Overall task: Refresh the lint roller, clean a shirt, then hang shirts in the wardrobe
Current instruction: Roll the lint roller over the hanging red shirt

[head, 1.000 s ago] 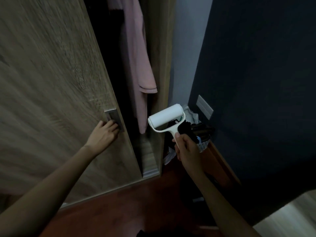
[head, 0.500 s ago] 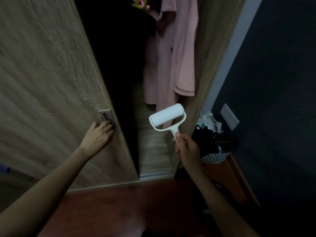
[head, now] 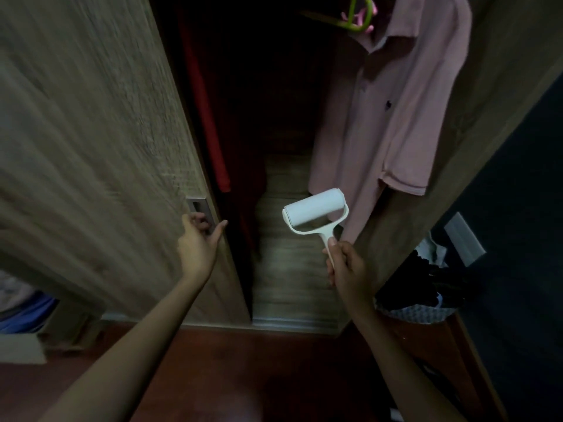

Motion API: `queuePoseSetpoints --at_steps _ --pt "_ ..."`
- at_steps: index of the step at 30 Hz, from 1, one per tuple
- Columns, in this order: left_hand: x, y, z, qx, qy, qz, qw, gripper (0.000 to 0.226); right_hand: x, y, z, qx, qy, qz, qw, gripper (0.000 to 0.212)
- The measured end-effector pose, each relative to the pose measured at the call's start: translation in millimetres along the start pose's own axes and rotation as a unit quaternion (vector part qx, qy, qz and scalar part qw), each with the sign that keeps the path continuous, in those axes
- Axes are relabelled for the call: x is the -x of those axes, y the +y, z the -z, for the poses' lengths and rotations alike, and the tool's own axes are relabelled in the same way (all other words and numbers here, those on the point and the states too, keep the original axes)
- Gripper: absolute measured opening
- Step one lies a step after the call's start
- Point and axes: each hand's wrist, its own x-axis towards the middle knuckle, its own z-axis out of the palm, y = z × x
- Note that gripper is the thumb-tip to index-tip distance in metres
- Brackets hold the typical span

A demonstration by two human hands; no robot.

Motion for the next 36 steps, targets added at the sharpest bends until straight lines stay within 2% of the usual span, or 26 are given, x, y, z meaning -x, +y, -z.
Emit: queuePoseSetpoints --at_steps 4,9,21,36 --pt "-15 -10 3 -0.006 0.039 0.057 0.998 0.044 -6 -3 -8 0.003 -0.032 0.014 0.999 0.038" --pt "-23 -15 7 -0.026 0.056 0.029 0.998 0.028 -21 -6 -12 0.003 -0.061 0.024 0.998 0.036" --pt "-22 -19 3 -0.045 0.112 0.037 0.992 0.036 -66 -7 -4 0.021 -0.121 0.033 0.992 0.037" --pt "-45 -40 31 -0.042 0.097 0.081 0.991 0.036 -68 -16 -19 0.017 -0.141 0.031 0.989 0.035"
